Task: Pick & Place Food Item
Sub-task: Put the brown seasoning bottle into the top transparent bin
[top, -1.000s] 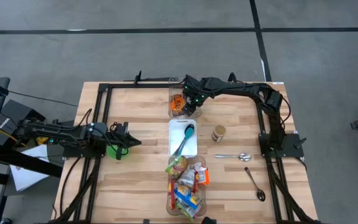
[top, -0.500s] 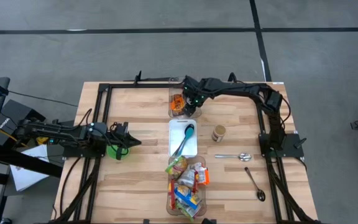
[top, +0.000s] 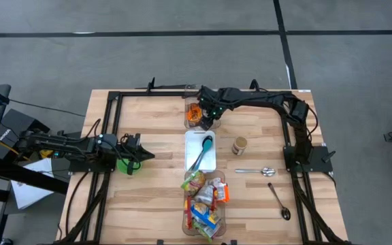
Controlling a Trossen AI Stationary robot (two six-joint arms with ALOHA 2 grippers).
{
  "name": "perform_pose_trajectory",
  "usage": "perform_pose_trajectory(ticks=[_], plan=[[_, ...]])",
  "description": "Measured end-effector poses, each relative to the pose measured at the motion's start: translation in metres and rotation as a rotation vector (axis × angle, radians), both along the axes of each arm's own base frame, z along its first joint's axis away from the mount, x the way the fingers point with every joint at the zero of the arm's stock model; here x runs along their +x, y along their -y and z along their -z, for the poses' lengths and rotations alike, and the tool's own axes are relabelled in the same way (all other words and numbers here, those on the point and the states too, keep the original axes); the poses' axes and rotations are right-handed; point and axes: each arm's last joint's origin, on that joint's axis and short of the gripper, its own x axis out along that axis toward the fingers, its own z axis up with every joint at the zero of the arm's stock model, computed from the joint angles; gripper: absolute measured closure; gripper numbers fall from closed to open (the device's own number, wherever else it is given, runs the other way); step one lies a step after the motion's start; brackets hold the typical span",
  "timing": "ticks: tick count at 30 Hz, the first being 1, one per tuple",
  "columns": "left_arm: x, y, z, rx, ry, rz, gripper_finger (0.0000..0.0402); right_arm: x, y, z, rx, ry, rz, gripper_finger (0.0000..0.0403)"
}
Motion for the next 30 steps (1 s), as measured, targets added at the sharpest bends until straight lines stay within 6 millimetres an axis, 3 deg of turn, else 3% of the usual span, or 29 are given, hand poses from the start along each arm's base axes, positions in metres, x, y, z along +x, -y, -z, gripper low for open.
perform_pose_trajectory(ticks=[30], plan=[[0.0, 0.0, 0.0, 0.0, 0.0, 0.0, 0.0402, 0.0014, -0.0034, -0.0009, 0.071, 0.032, -0.002, 0.0175]])
